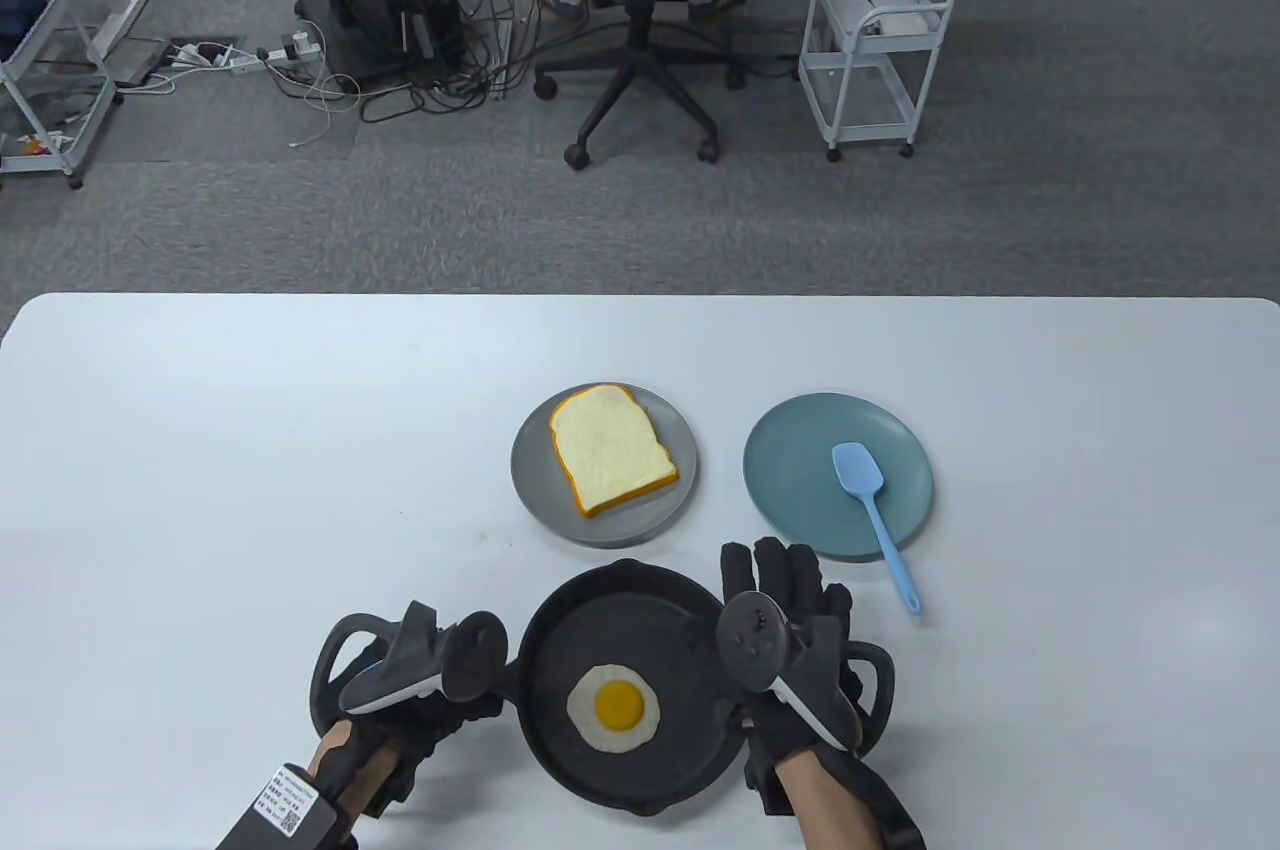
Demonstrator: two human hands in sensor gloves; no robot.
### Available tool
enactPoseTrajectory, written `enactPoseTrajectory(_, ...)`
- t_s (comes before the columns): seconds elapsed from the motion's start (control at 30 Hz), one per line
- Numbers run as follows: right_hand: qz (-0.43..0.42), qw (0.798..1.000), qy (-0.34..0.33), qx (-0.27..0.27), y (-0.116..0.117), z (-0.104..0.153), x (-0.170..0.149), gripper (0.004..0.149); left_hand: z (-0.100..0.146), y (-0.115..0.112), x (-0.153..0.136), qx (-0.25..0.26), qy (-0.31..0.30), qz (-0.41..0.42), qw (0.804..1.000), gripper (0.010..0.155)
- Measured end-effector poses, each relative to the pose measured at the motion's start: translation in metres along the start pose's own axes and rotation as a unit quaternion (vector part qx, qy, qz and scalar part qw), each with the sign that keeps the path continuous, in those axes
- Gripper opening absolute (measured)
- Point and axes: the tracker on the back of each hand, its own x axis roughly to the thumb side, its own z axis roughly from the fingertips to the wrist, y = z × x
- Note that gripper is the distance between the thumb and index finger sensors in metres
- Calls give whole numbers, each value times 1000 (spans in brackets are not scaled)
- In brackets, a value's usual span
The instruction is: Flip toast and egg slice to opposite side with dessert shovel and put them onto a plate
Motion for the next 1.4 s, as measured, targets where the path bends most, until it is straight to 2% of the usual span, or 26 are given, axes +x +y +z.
enactPoseTrajectory(0.13,3,1000,-5,4,2,0,3,87,-6,-11,-6,-28,4,0,1000,41)
enactPoseTrajectory(0.27,2,1000,-7,11,3,1,4,87,-11,-18,-2,-59,15,-36,998,40)
enactPoseTrajectory(0.5,4,1000,-8,17,2,2,6,87,-11,-17,1,-49,25,-44,998,40)
enactPoseTrajectory(0.57,3,1000,-8,18,2,2,6,87,-10,-17,0,-64,24,-43,997,47)
enactPoseTrajectory(0.63,3,1000,-8,19,2,2,6,86,-9,-17,-3,-98,21,-38,994,64)
enactPoseTrajectory(0.7,3,1000,-7,21,2,2,6,86,-7,-15,-7,-107,21,-21,994,74)
enactPoseTrajectory(0.8,4,1000,-8,22,1,2,6,87,-1,-9,-17,-109,18,7,994,81)
enactPoseTrajectory(0.87,4,1000,-8,22,1,2,6,86,3,-3,-24,-106,15,28,994,80)
enactPoseTrajectory(1.0,4,1000,-7,23,1,2,6,87,11,10,-44,-59,25,80,995,80)
enactPoseTrajectory(1.07,6,1000,-8,27,3,1,7,86,16,12,-58,-11,44,155,987,81)
enactPoseTrajectory(1.2,6,1000,-3,30,5,-1,6,87,20,13,-69,77,67,172,980,86)
enactPoseTrajectory(1.4,3,1000,18,24,5,-1,-2,86,18,8,-70,80,68,168,980,93)
